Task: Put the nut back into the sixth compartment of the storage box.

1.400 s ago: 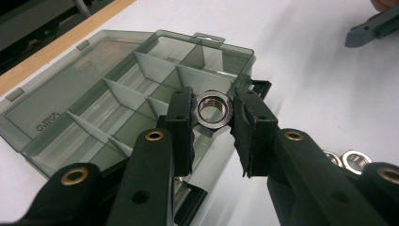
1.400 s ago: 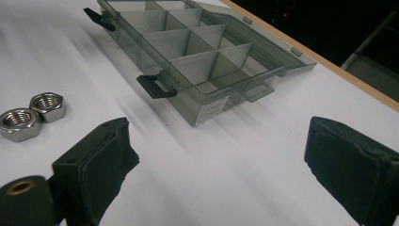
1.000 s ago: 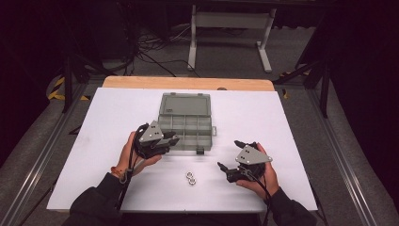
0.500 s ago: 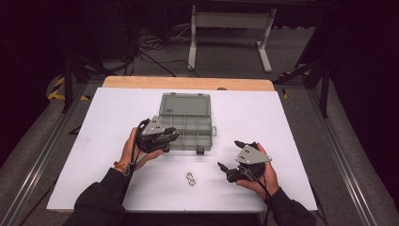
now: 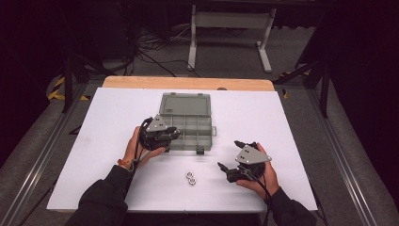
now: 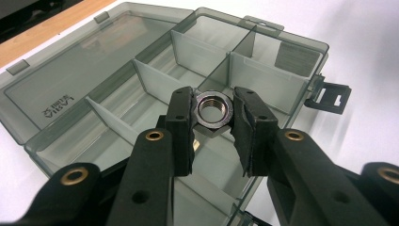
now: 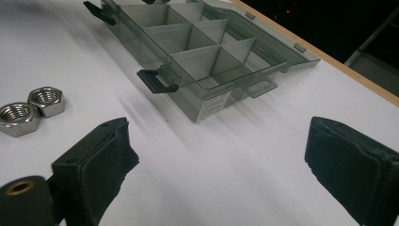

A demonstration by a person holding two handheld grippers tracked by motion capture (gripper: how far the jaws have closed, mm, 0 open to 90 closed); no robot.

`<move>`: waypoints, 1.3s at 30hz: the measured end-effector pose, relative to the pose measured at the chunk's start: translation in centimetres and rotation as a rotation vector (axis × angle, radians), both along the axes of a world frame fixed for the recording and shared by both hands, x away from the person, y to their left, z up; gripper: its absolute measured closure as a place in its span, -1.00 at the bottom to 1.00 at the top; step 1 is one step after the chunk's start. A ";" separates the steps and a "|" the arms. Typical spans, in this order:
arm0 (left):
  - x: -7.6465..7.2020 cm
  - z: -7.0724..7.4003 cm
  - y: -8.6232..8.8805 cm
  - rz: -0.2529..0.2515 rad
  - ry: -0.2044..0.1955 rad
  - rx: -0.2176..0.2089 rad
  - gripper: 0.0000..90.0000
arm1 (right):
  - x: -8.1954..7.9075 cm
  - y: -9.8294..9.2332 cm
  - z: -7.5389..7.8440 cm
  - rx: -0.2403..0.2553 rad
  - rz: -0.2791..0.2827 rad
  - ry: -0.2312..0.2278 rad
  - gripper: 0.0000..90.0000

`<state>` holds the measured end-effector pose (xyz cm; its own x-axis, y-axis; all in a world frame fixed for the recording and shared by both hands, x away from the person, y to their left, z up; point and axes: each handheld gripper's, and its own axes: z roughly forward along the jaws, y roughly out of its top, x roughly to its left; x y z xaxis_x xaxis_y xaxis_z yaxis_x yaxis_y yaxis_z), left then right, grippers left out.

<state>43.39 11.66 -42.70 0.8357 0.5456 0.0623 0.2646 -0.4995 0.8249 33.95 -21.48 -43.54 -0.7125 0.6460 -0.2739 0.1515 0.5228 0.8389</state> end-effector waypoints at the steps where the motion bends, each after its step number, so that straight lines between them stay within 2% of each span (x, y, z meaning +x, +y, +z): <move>1: 0.0 -0.1 0.0 -0.001 0.002 0.004 0.55 | 0.0 0.0 0.0 0.001 0.000 0.000 -0.82; 24: 0.1 -0.8 -0.4 -0.013 0.023 0.029 0.55 | 0.0 0.0 0.0 -0.008 0.002 0.000 -0.82; 39: 0.2 -0.8 -0.1 -0.011 0.028 0.014 0.54 | 0.0 -0.1 -0.1 -0.012 0.000 0.001 -0.82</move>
